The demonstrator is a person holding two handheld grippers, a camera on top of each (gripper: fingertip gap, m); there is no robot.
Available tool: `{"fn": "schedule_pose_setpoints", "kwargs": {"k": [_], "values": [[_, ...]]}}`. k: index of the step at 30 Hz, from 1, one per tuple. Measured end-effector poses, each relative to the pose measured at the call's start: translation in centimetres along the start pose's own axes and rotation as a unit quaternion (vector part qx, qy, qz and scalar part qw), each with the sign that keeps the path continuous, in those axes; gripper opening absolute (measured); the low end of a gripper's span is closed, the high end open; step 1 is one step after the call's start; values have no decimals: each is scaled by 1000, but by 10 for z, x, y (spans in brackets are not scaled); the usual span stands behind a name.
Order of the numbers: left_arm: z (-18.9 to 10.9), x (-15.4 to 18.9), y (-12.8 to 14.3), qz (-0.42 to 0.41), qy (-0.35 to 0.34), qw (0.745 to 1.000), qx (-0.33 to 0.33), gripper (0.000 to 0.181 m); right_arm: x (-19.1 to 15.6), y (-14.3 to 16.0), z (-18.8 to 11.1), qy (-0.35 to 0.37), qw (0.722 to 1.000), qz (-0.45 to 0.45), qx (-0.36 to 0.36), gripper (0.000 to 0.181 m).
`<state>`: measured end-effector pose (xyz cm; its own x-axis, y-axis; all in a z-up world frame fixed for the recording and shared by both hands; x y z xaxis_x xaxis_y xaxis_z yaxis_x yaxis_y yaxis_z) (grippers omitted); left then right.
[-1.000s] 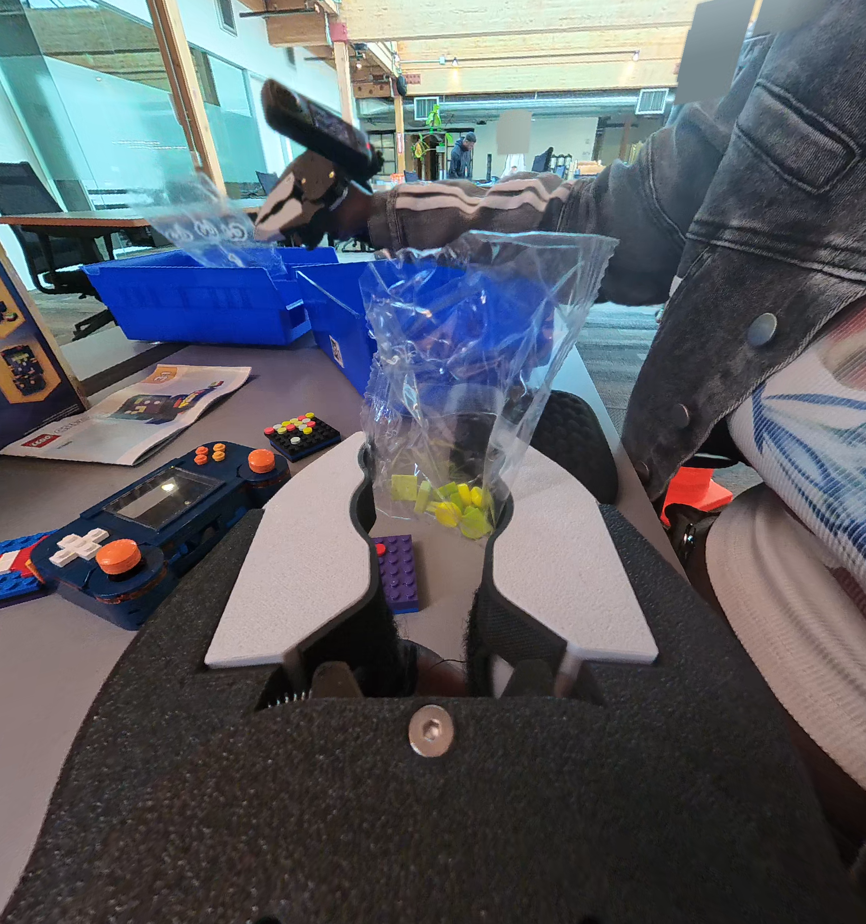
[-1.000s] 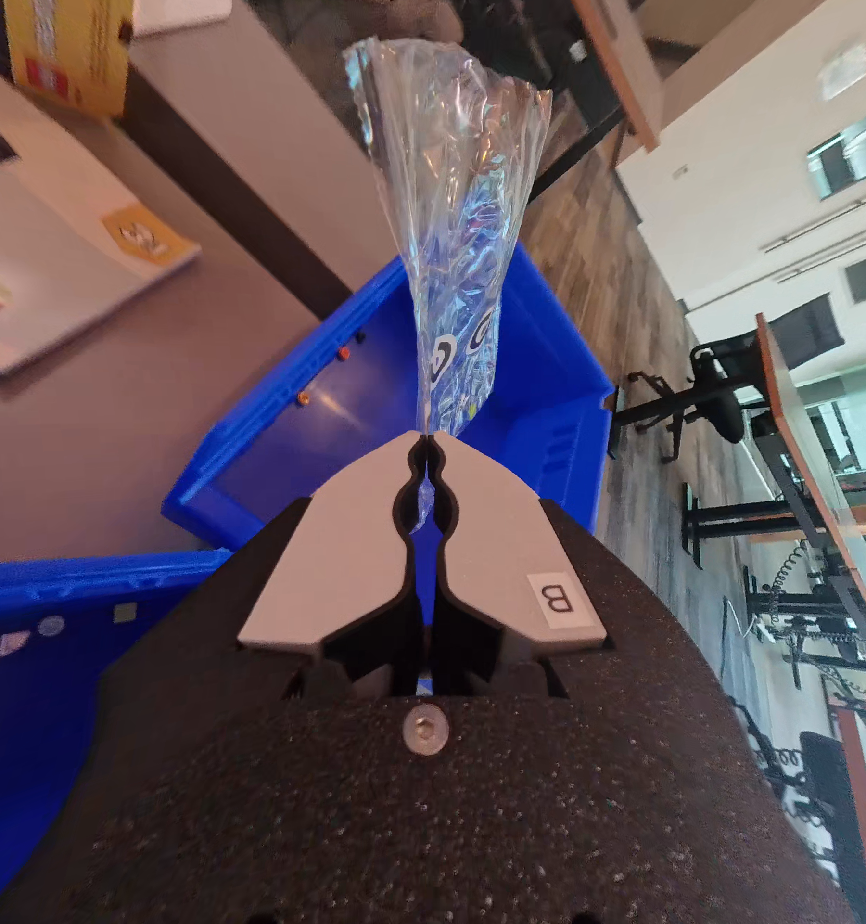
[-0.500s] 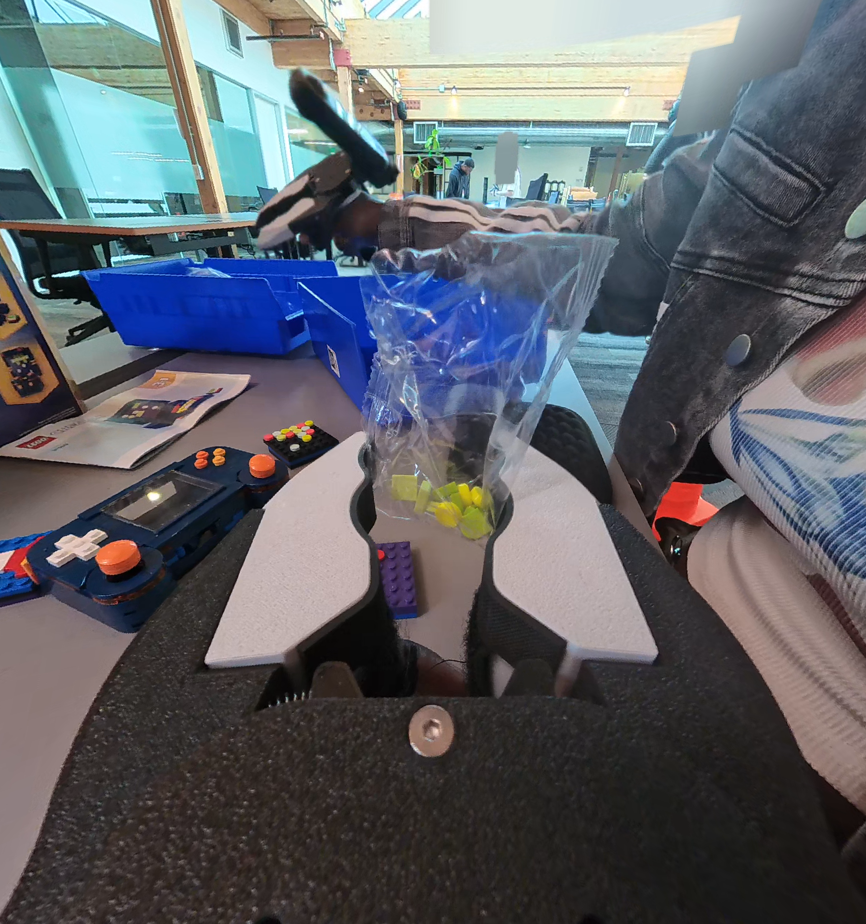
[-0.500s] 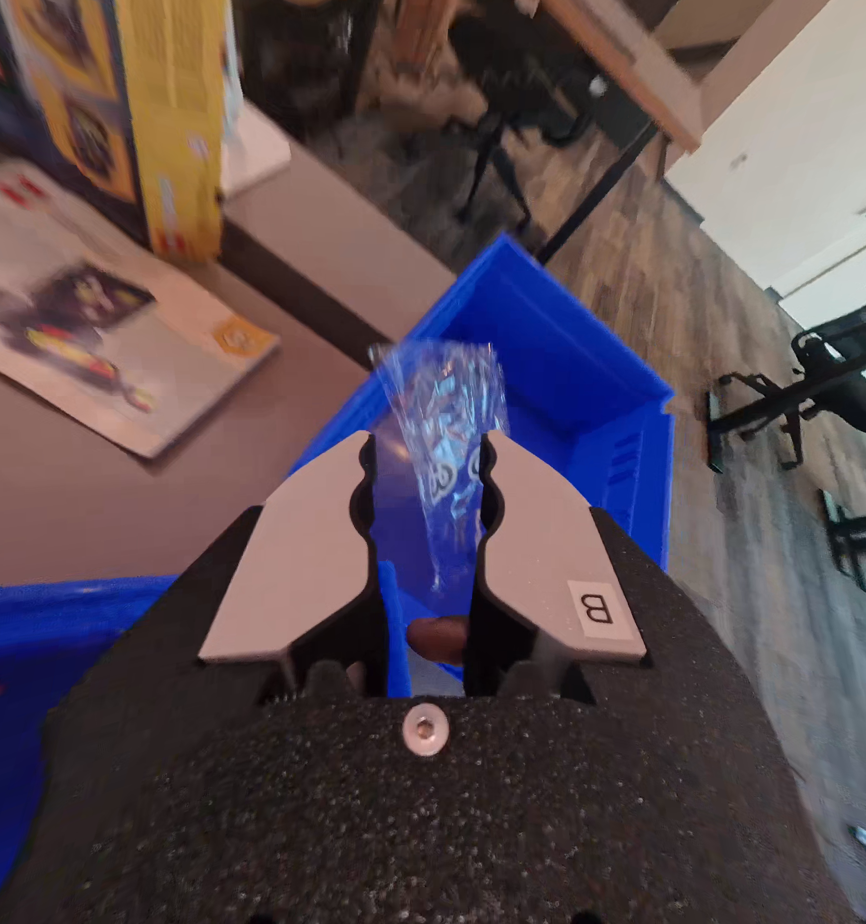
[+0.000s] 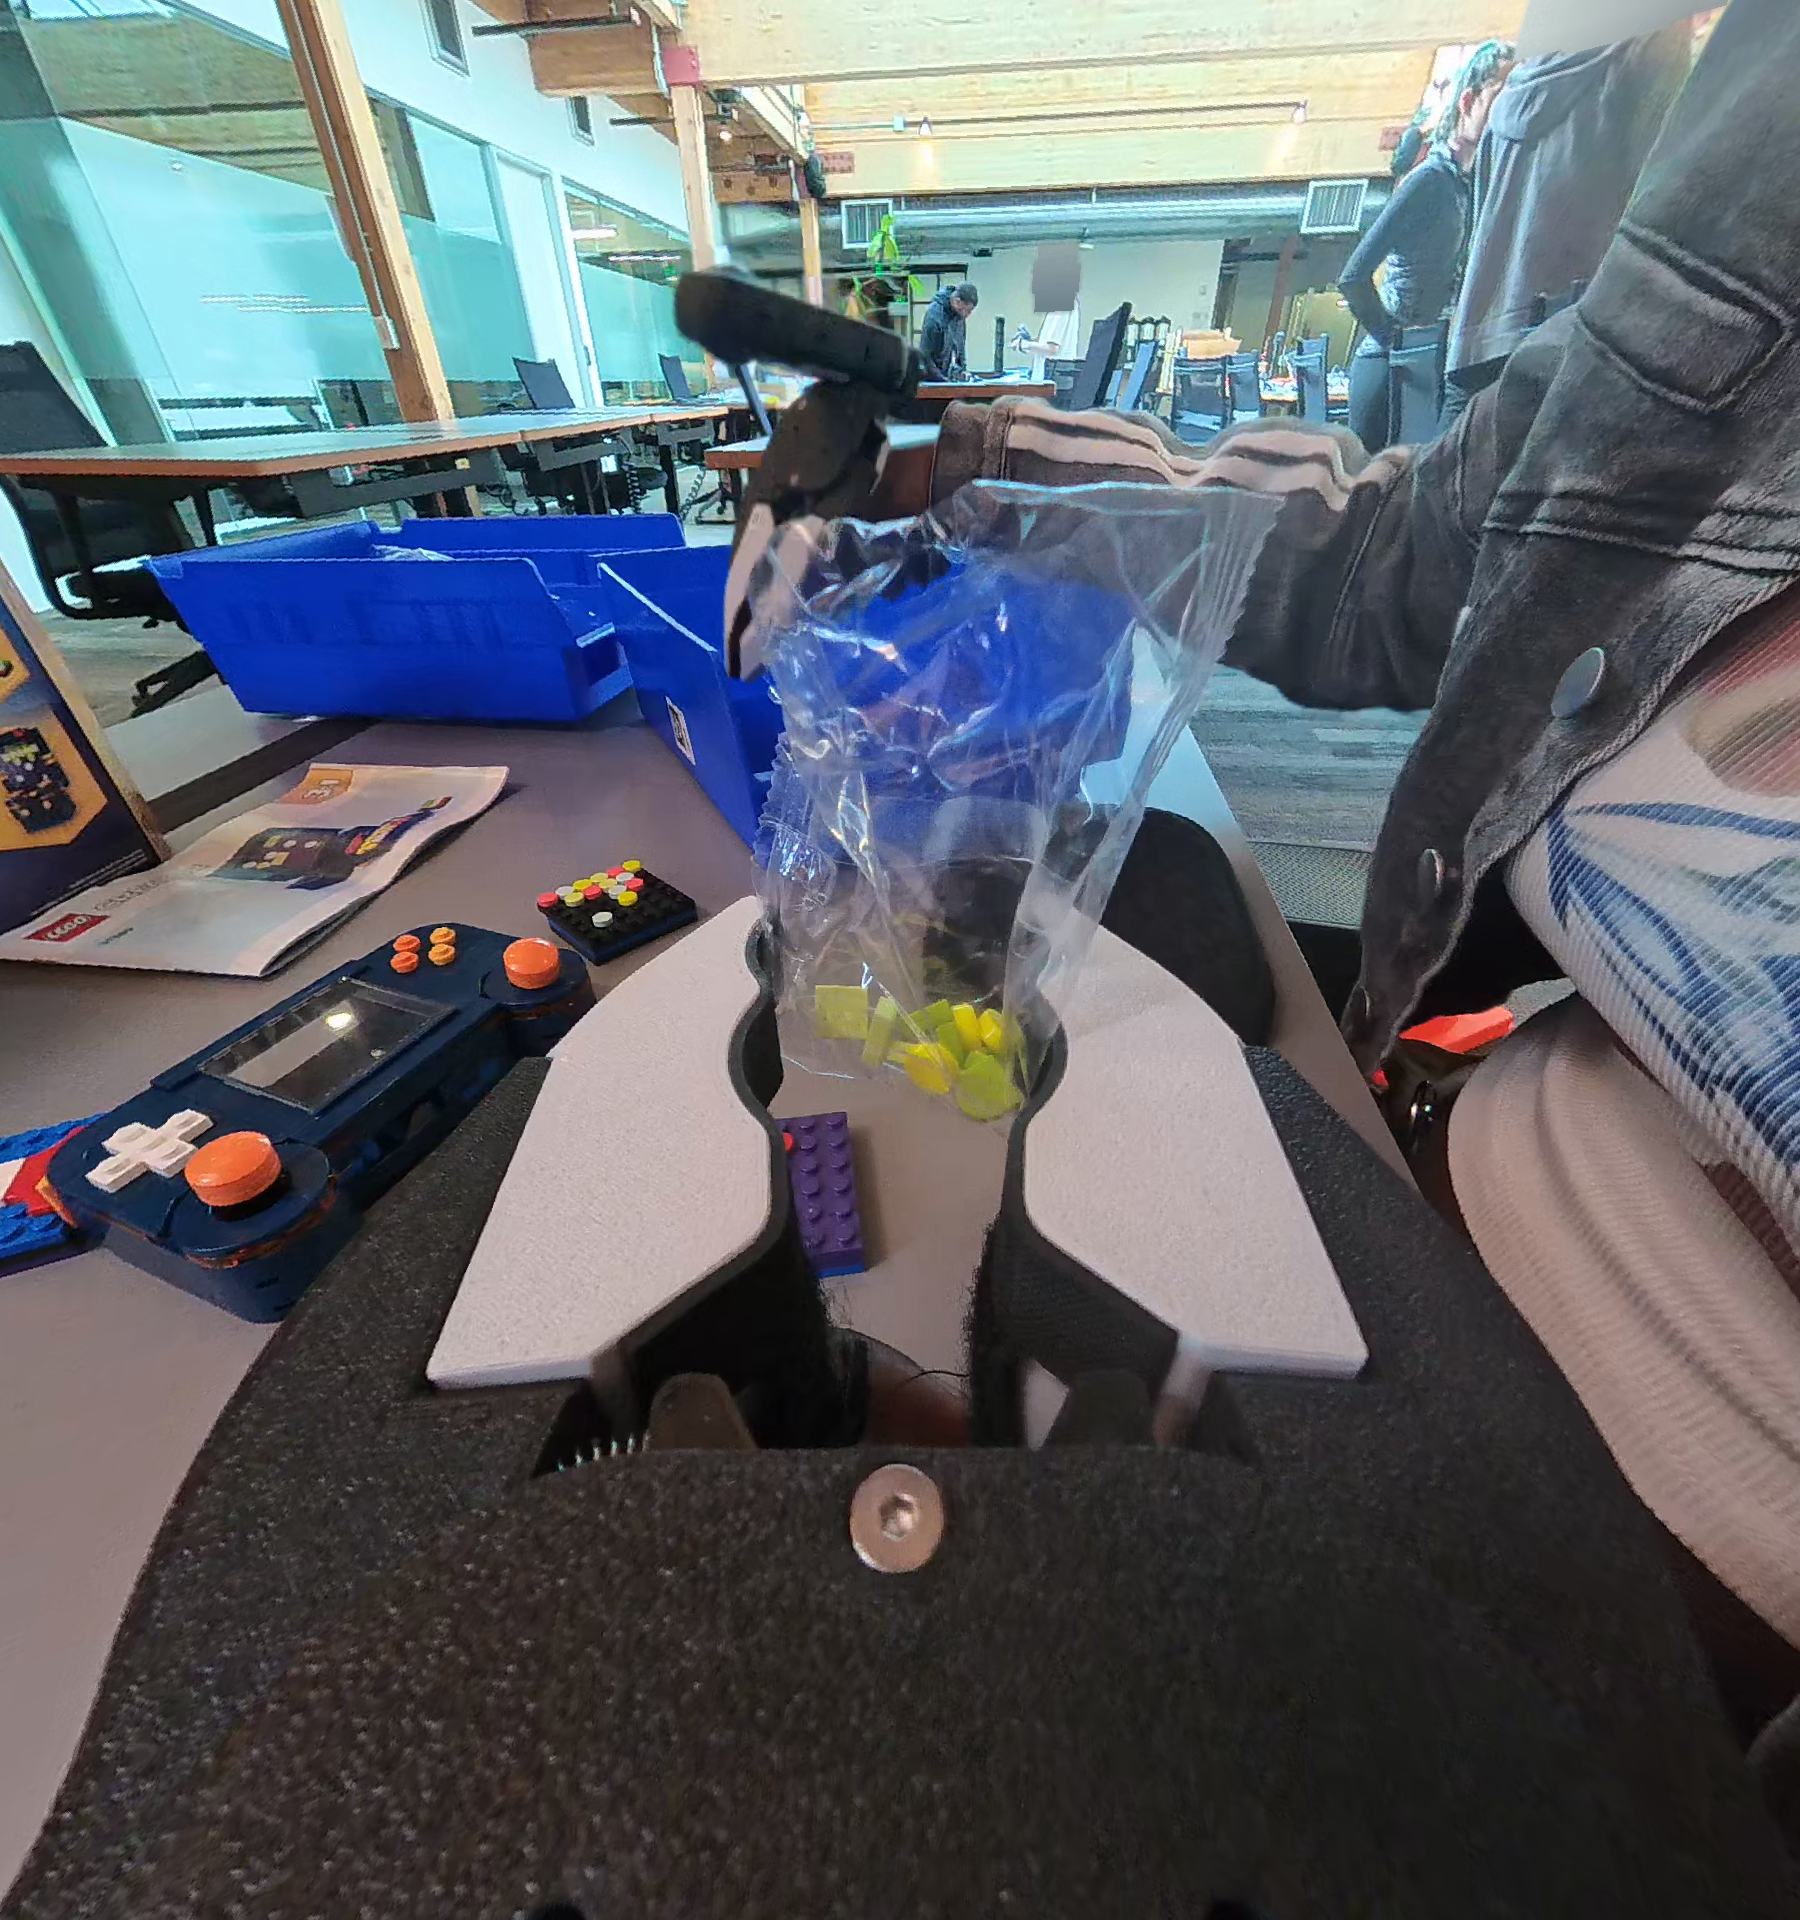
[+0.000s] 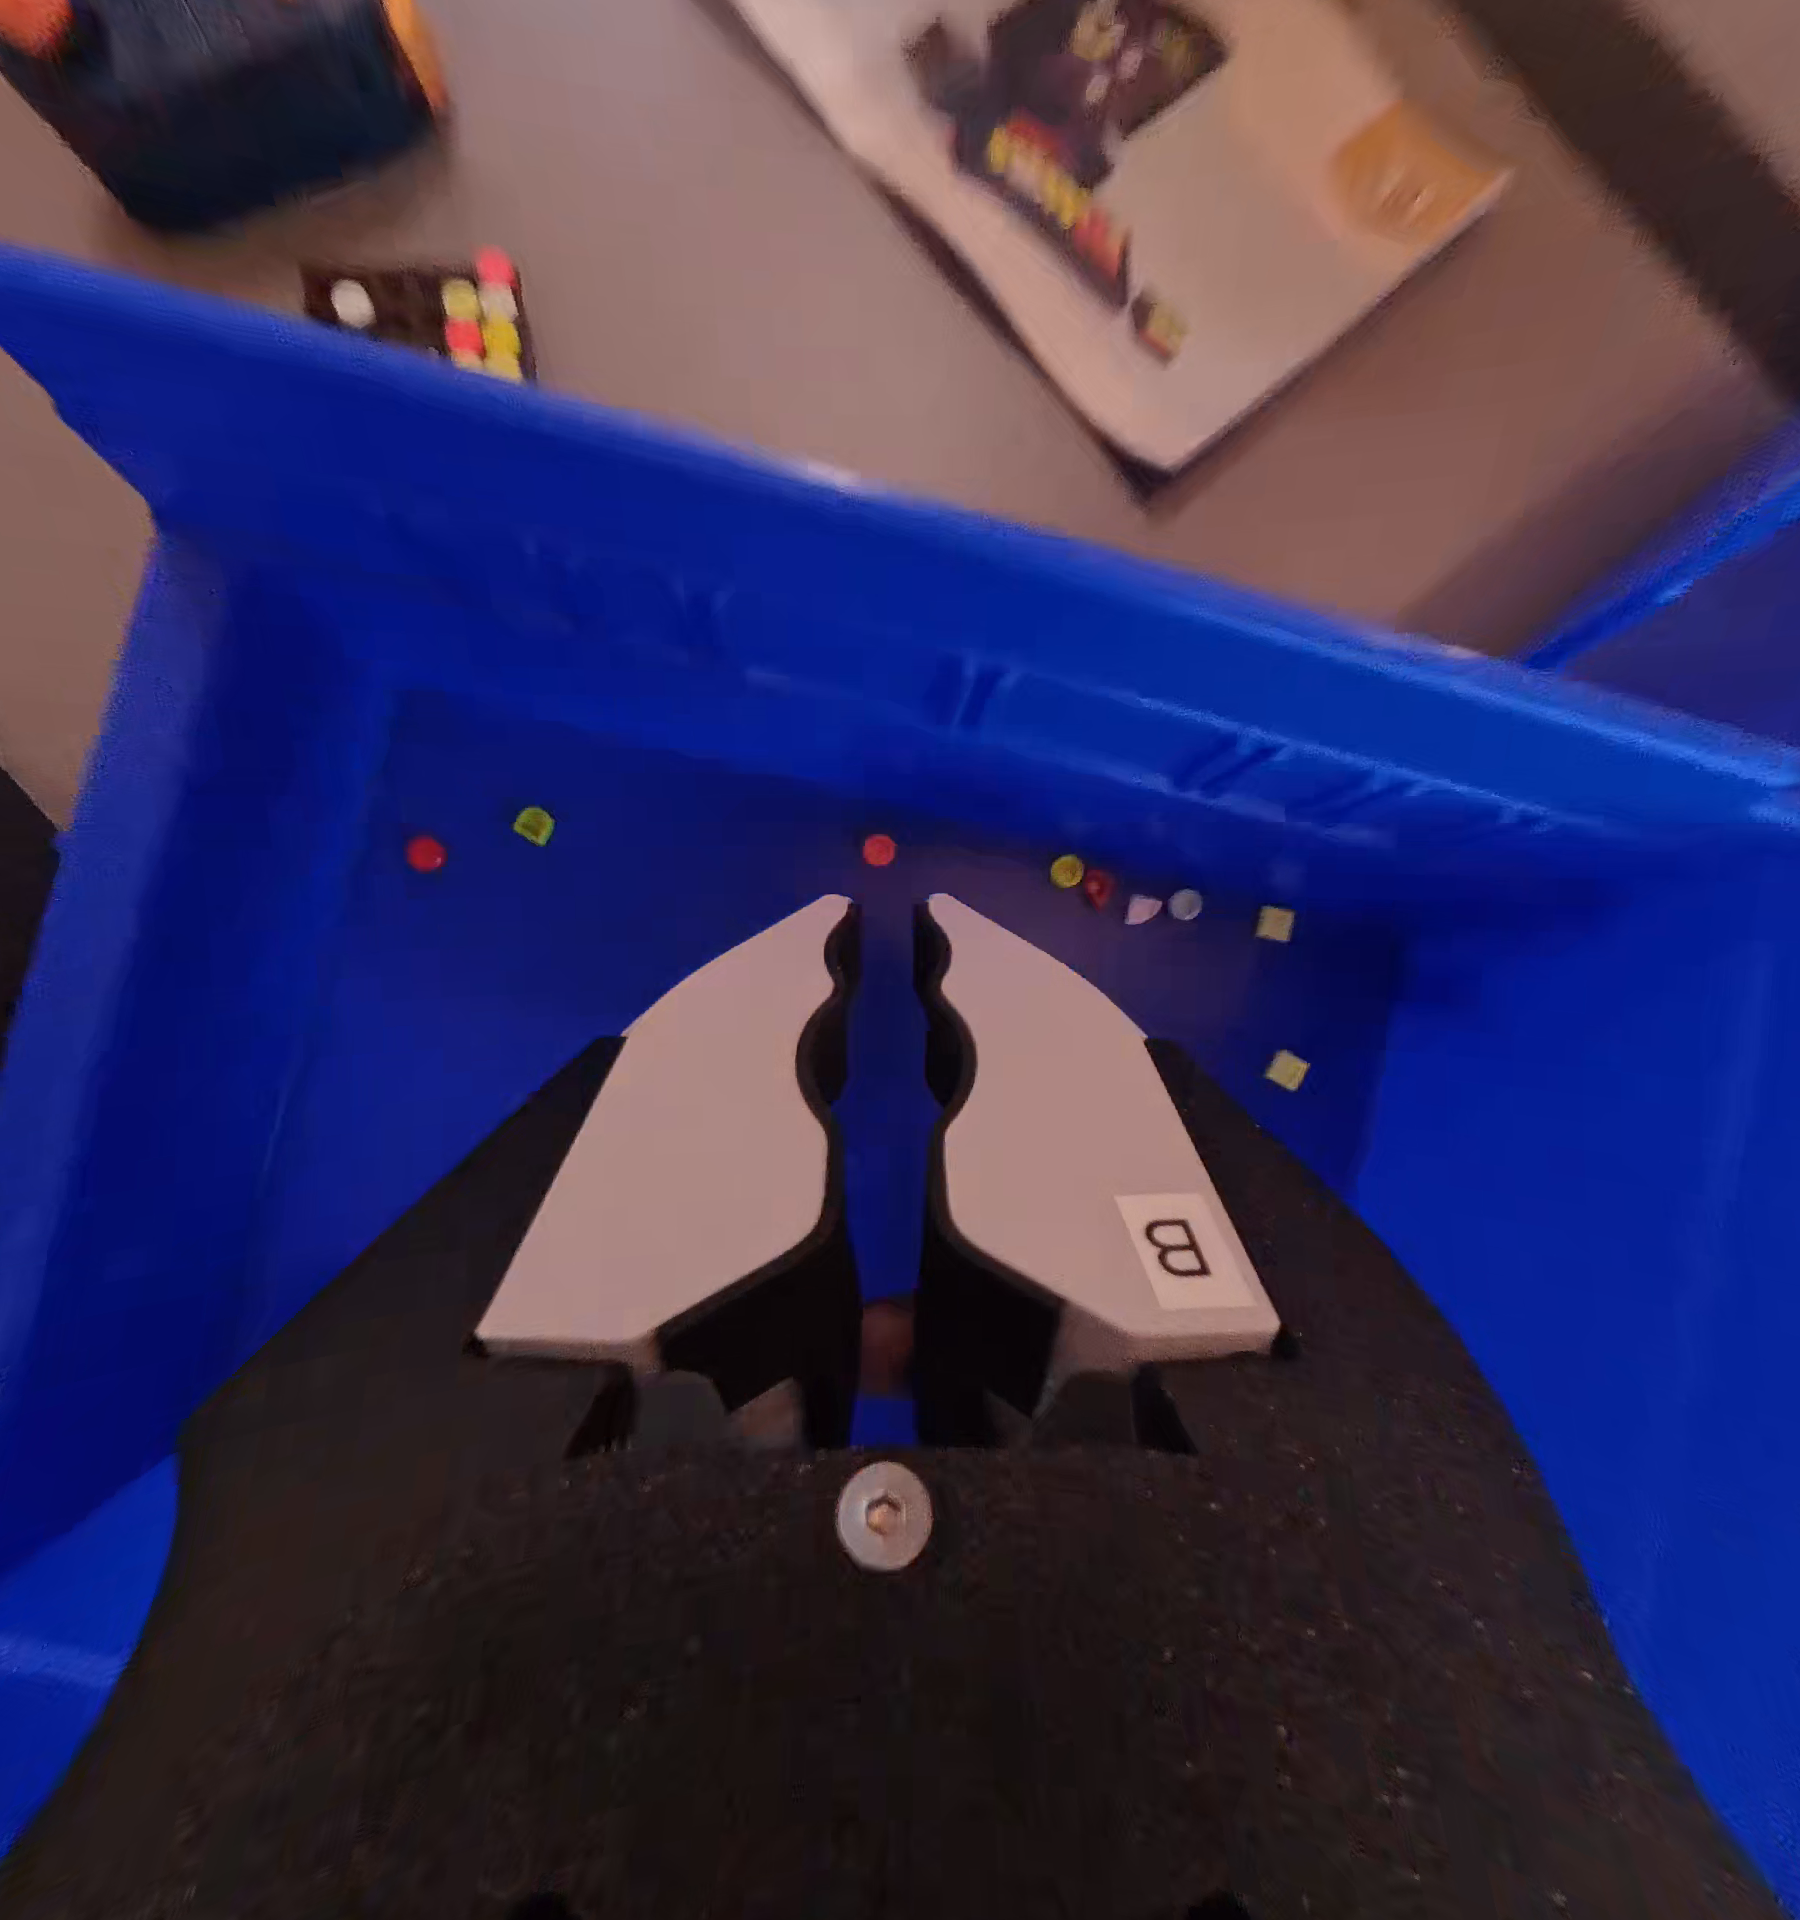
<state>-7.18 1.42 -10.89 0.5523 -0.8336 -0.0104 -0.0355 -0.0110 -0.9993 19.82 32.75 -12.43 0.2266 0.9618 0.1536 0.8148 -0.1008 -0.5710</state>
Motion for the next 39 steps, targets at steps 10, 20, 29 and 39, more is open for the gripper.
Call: {"fn": "schedule_pose_setpoints", "kwargs": {"k": [10,20,29,39], "values": [[0,-1,0,-1,-5,1000,-2,41,-5,-3,48,-42,995,-4,-92,11],[0,0,0,0,-5,1000,-2,41,-4,2,54,-7,994,-62,-88,8],[1,-2,1,-4,-7,1000,-3,41,-58,-66,-26,0,997,-19,68,7],[1,0,1,2,-6,1000,-6,41,-286,-180,-59,-261,870,-110,404,7]]}}
Point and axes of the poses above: each gripper's, where its closed fingertips meet, z out along the fingers, y out of its underside, x = y × z across the jaws, the point moved 6 cm from there along -z, back along the fingers, and after that the axes turned 6 degrees about y, right-handed, at the moved point
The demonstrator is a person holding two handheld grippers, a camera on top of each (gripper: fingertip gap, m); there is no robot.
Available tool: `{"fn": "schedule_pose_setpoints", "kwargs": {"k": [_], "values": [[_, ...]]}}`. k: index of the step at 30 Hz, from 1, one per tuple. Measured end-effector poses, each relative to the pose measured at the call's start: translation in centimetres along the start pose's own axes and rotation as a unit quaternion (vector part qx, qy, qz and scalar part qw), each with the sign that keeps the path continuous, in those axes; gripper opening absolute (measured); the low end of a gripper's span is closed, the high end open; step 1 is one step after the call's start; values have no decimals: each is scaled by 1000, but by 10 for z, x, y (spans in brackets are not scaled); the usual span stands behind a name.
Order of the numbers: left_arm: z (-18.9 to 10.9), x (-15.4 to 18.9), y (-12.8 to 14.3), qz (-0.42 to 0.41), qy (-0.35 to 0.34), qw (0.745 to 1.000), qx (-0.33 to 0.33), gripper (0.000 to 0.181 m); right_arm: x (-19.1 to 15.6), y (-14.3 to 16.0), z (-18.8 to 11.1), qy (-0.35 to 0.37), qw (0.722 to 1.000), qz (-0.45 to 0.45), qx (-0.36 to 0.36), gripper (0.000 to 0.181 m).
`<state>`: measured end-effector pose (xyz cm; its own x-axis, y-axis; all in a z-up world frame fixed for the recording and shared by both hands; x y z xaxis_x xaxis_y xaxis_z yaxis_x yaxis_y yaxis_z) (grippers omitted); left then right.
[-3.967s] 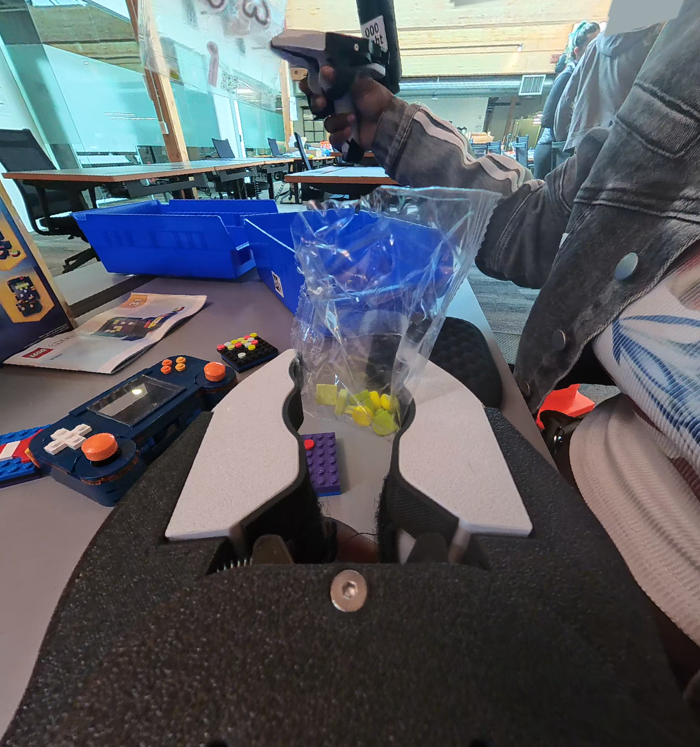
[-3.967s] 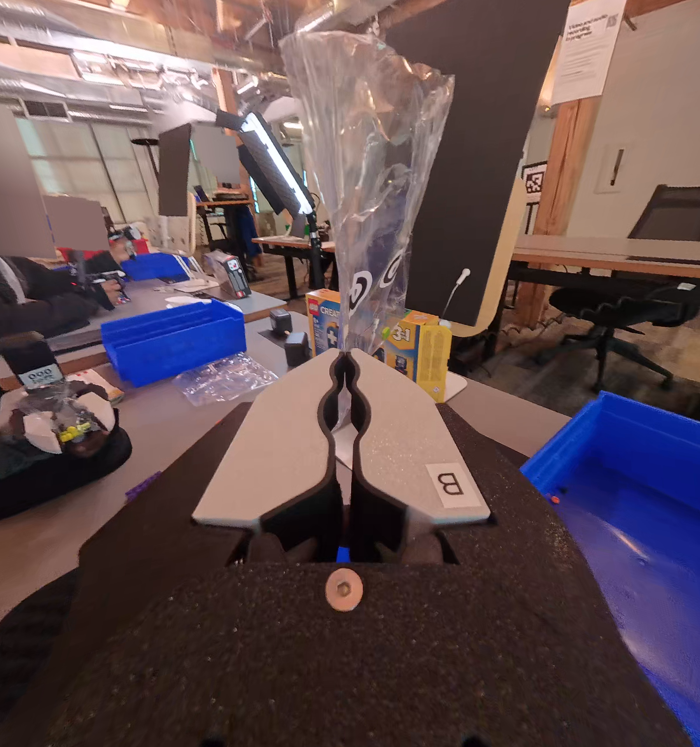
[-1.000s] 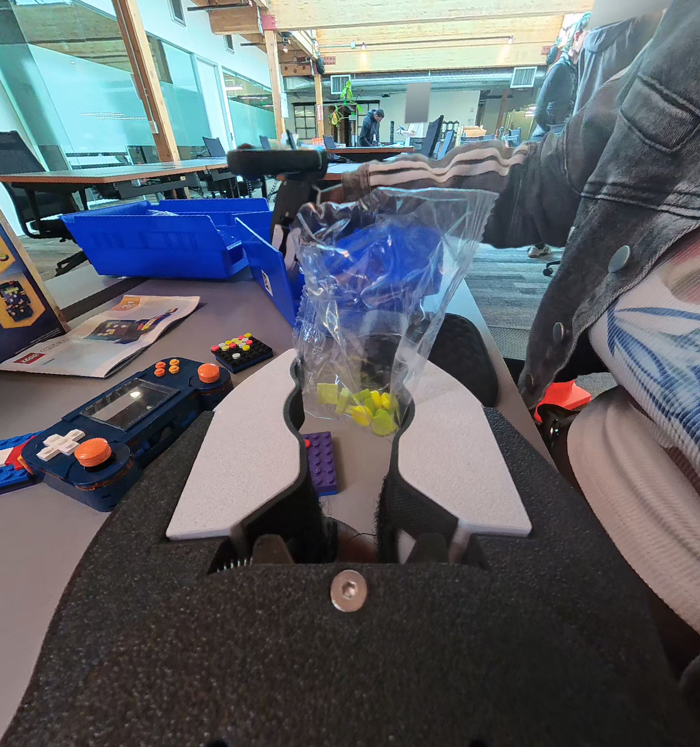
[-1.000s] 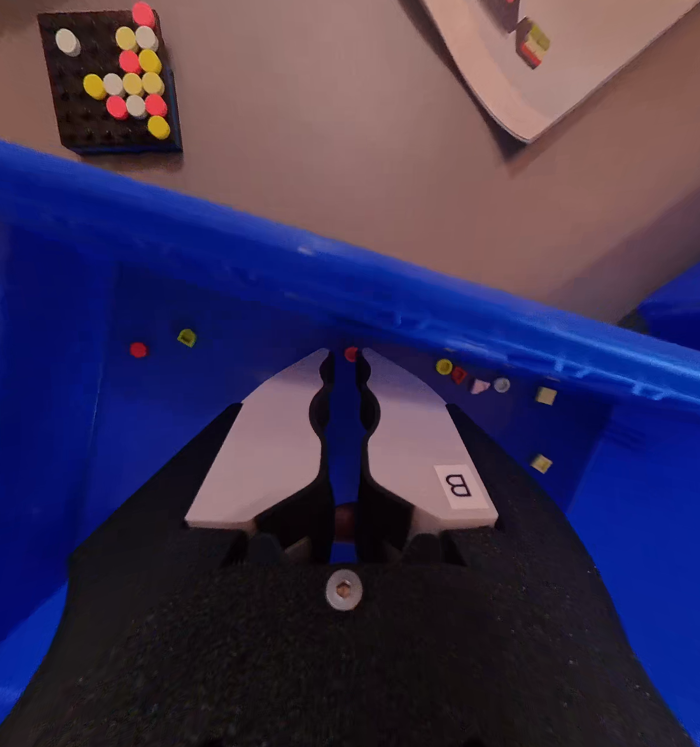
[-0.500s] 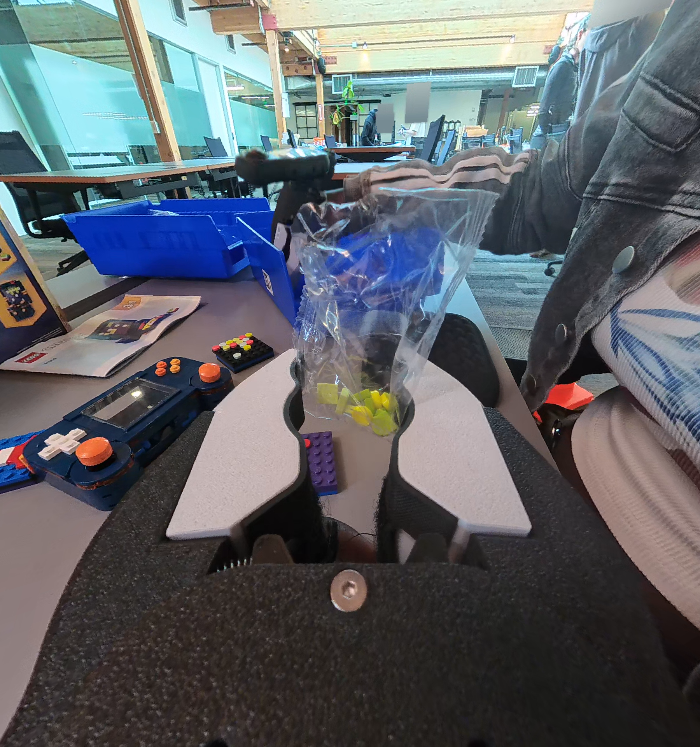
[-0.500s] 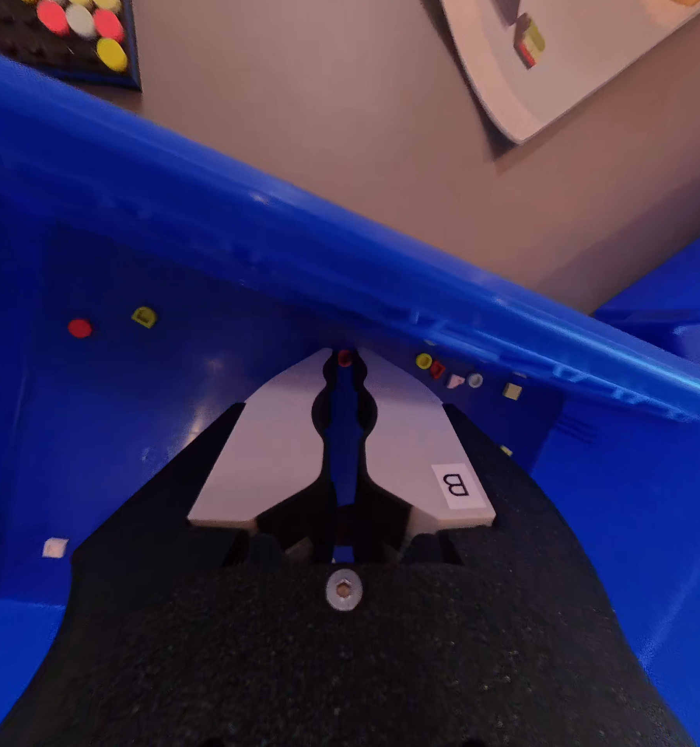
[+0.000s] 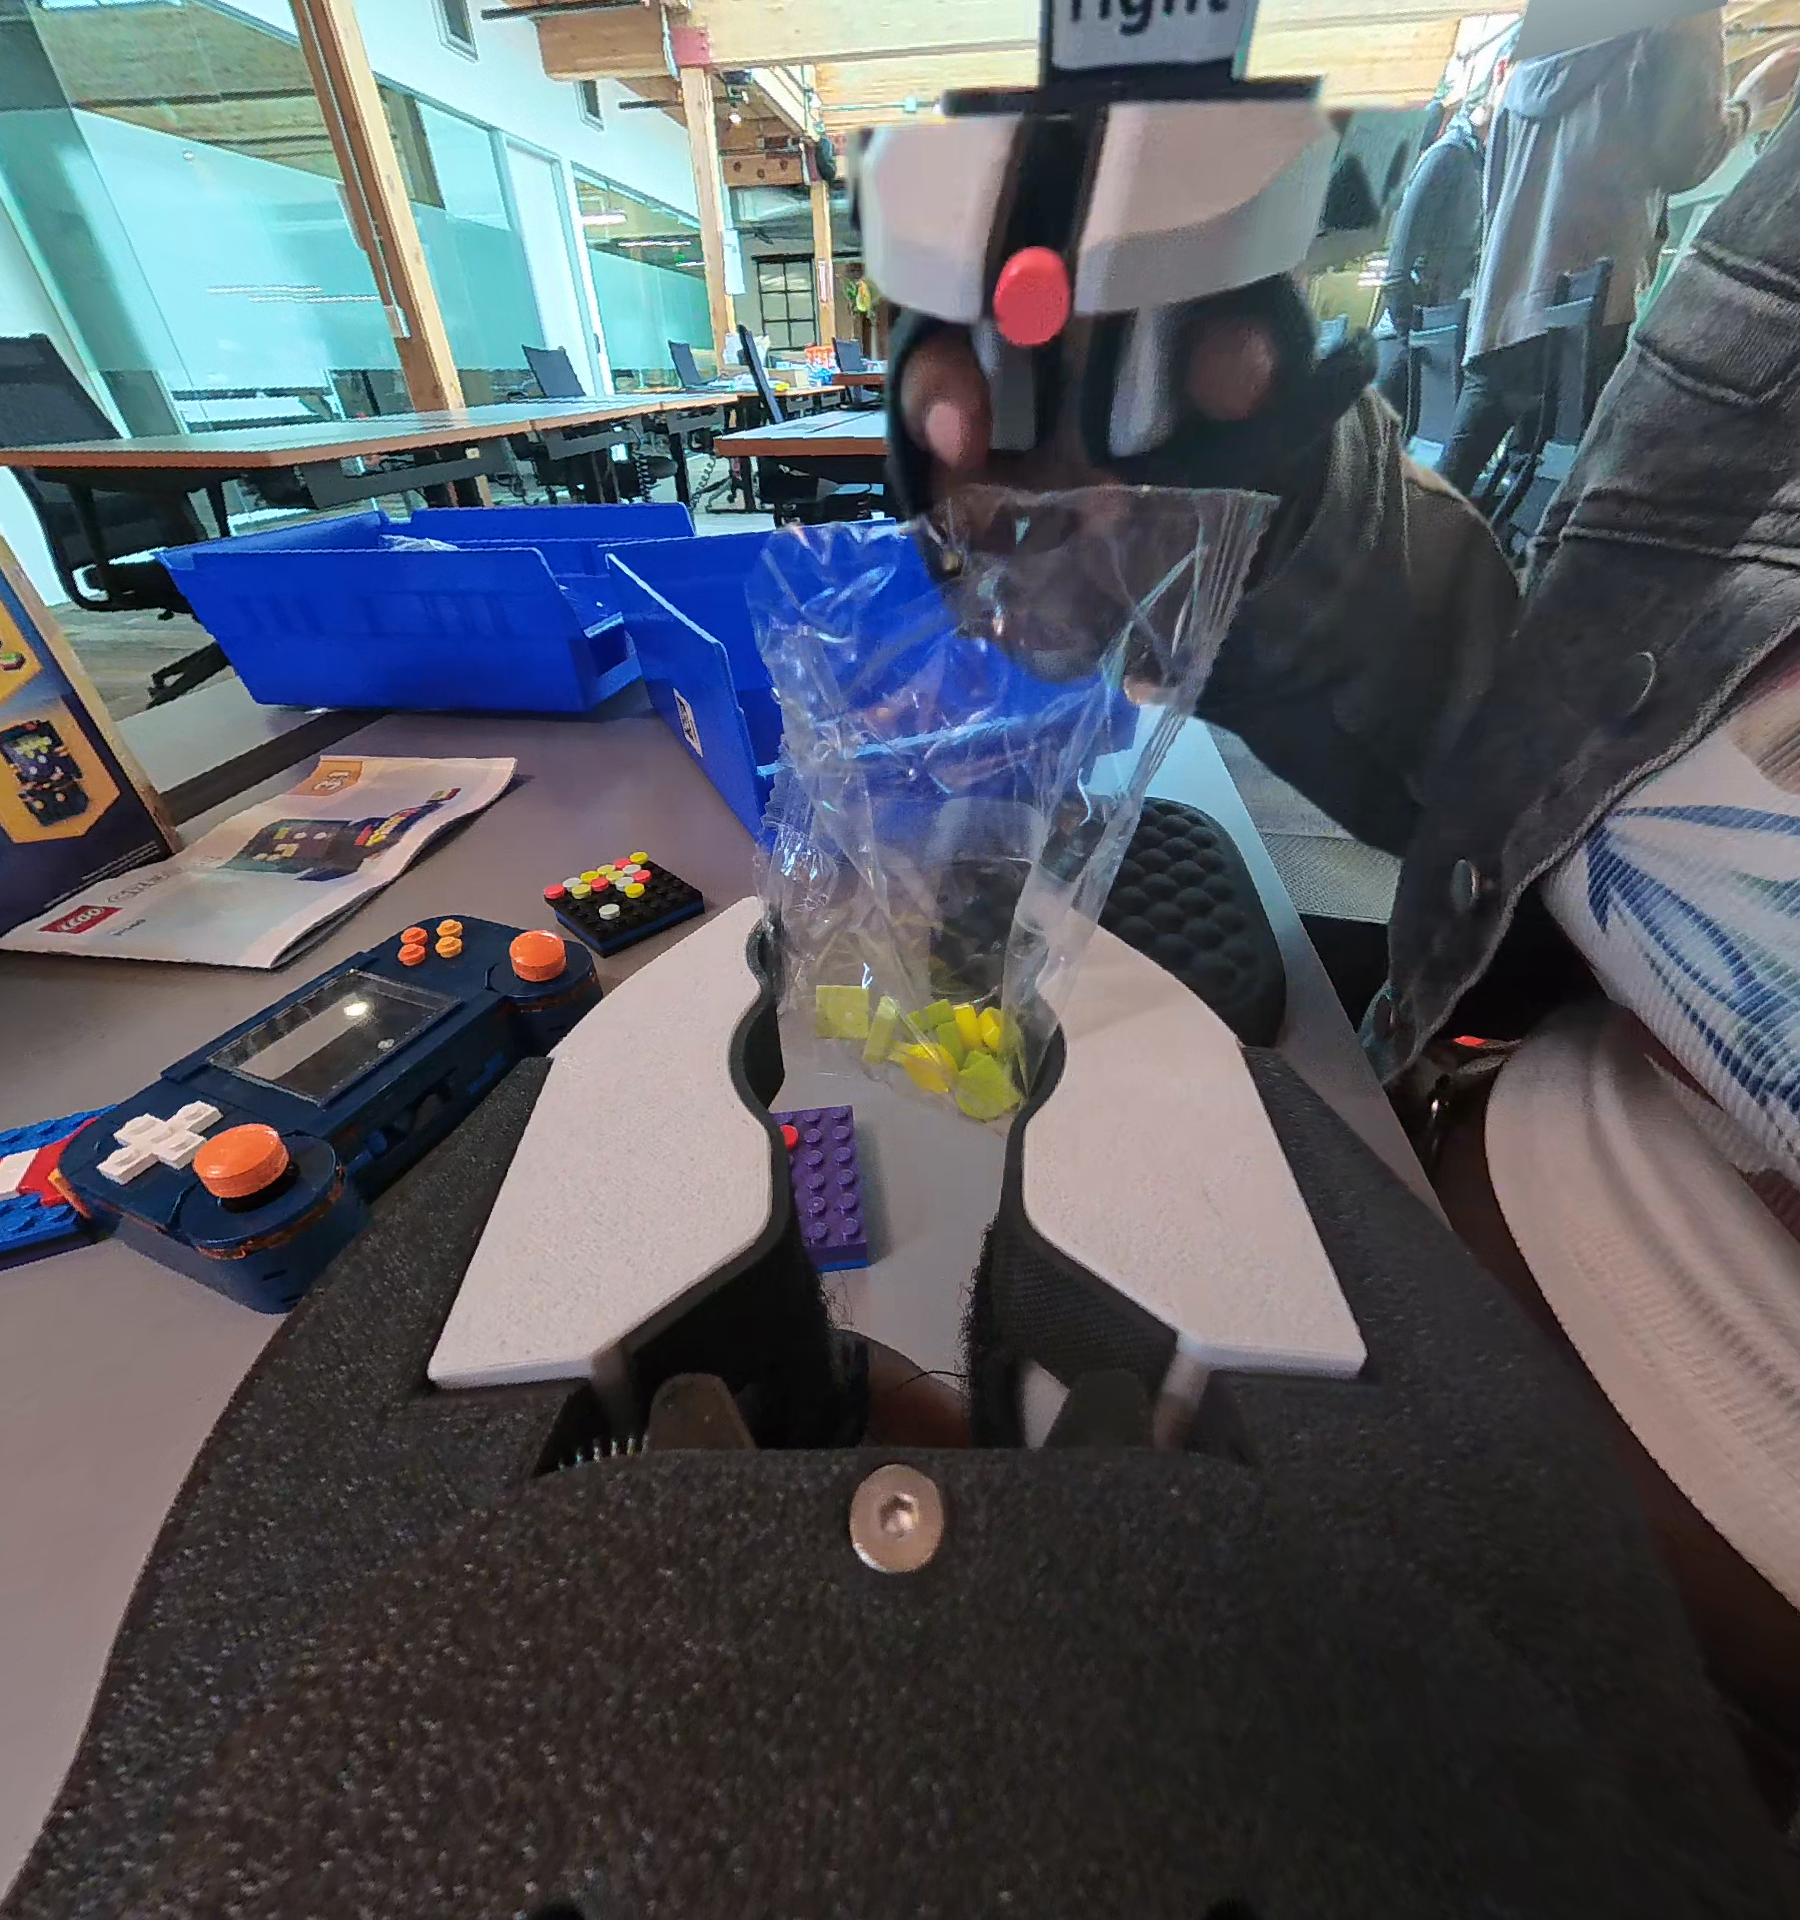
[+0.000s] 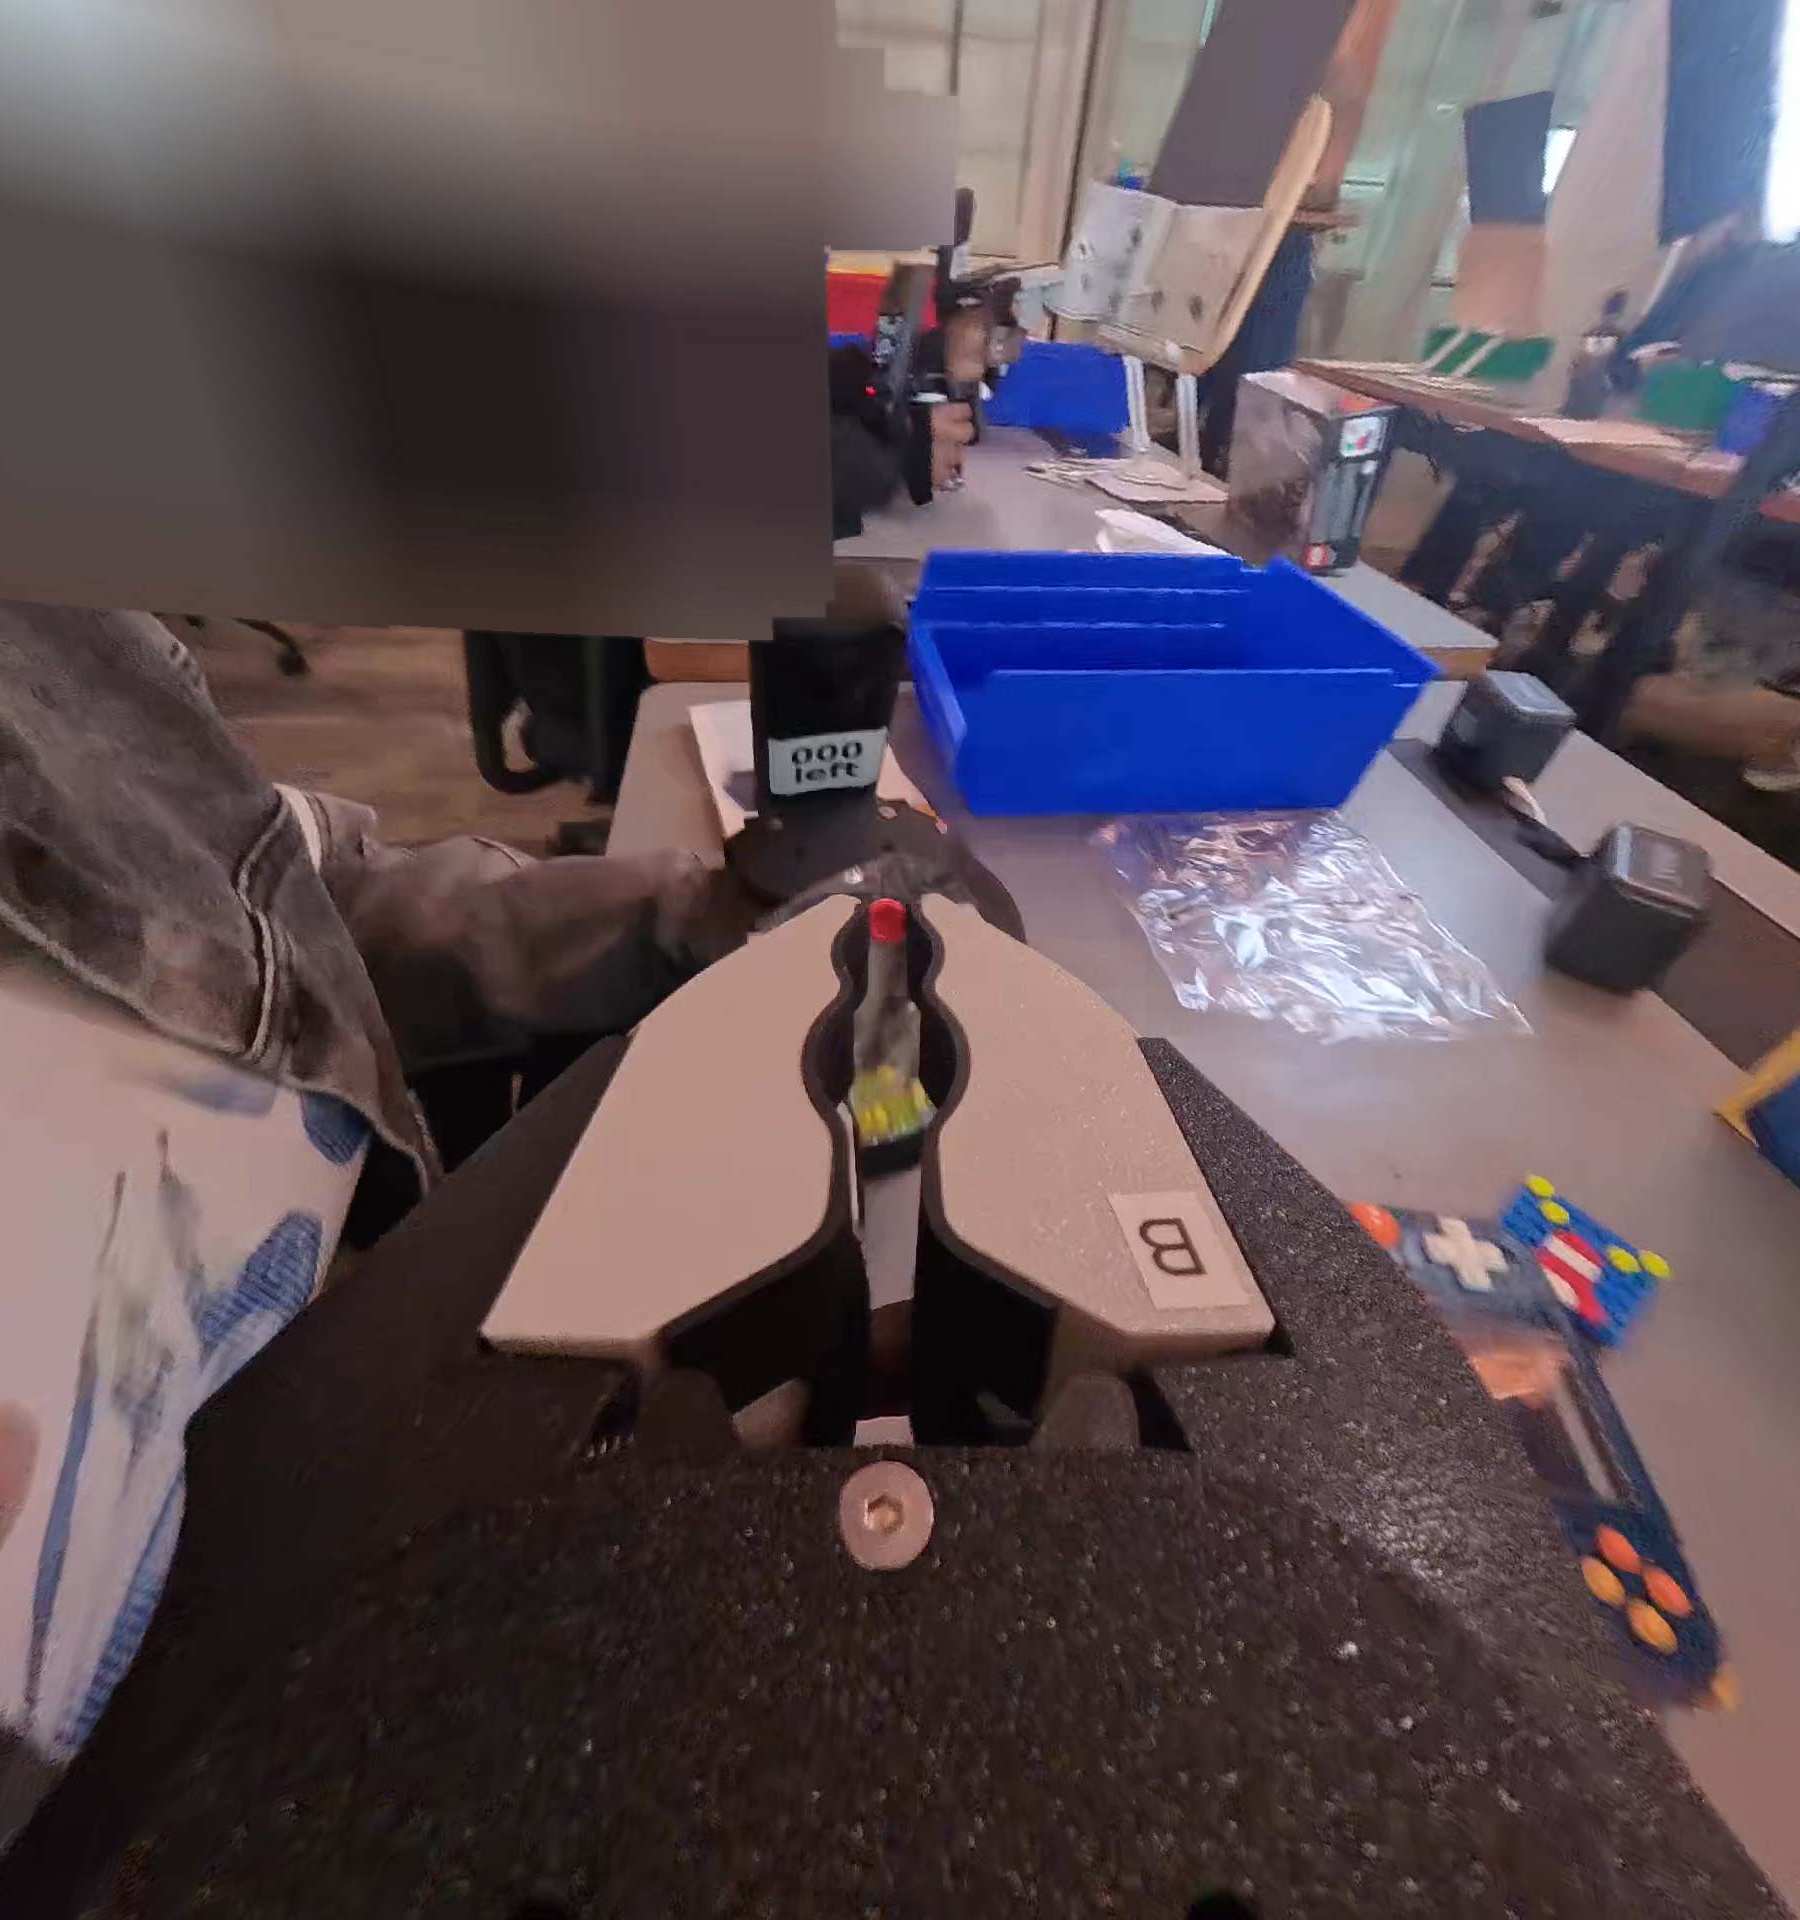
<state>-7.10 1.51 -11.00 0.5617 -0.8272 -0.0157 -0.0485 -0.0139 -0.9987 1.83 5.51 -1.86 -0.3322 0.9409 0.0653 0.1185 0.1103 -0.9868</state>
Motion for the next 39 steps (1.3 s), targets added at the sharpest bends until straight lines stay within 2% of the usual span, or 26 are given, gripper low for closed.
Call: {"fn": "schedule_pose_setpoints", "kwargs": {"k": [5,12,14,16,20,23,27,30,33,37,39], "values": [[1,2,1,10,1,1000,-8,41,-2,6,23,-22,998,3,-50,10],[2,3,1,16,5,1000,-11,41,1,4,20,-19,998,9,-54,15],[2,4,1,19,5,1000,-12,41,0,5,21,-23,998,8,-57,30],[2,4,1,19,5,1000,-12,41,2,-2,17,-19,999,13,-25,32],[1,3,0,17,2,1000,-7,41,17,-20,-16,23,1000,14,11,25],[1,3,0,17,3,1000,-6,41,48,-19,-70,119,991,-2,-56,24],[2,5,1,22,8,1000,-14,41,96,17,-148,193,953,15,-233,20],[3,6,1,25,9,999,-17,41,123,73,-181,152,911,14,-382,19],[2,5,1,21,10,1000,-16,41,134,128,-187,90,878,9,-469,17],[1,3,1,11,7,1000,-7,41,141,164,-173,54,881,0,-471,14],[0,2,1,6,6,1000,-2,41,143,177,-171,43,869,5,-493,14]]}}
Point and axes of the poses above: each gripper's, where its closed fingertips meet, z out along the fingers, y out of its underside, x = y × z across the jaws, the point moved 6 cm from there along -z, back along the fingers, and after that the axes turned 6 degrees about y, right-handed, at the moved point
